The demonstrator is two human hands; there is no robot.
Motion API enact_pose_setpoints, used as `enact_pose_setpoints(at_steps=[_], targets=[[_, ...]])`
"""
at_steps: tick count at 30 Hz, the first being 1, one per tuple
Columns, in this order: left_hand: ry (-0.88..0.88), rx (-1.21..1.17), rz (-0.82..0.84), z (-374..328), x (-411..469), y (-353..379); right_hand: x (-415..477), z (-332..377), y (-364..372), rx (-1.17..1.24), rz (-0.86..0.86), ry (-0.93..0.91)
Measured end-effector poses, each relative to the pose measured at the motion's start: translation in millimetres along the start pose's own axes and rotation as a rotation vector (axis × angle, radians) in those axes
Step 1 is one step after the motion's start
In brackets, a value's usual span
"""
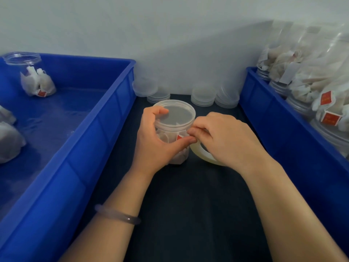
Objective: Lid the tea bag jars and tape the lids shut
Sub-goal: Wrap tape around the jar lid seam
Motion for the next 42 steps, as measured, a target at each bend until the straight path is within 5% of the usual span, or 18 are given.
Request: enact_pose_setpoints(at_steps=[18, 28, 35, 42], targets=[[-0.047, -0.138, 0.032, -2, 3, -4, -2, -7, -1, 0.151, -0.037, 0.129], [-0.082, -0.251, -0.001, -6, 9, -15, -18, -17, 26, 0.638, 0.405, 0.17], [-0.217, -0.294, -0.005, 1, 14, -18, -6, -26, -13, 0.454, 0.032, 0.108], [-0.268, -0.409, 0.043, -9, 15, -9, -7, -32, -22, 0.38, -0.062, 0.132]])
Point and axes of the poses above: each hand's wrist, its own x-axis towards the middle knuckle, its own y-axis out of the palm, z = x × y, the point moved 10 cm from there along x, towards the middle knuckle, and after that the axes turned 10 degrees about -x, right-handed, at the moved point
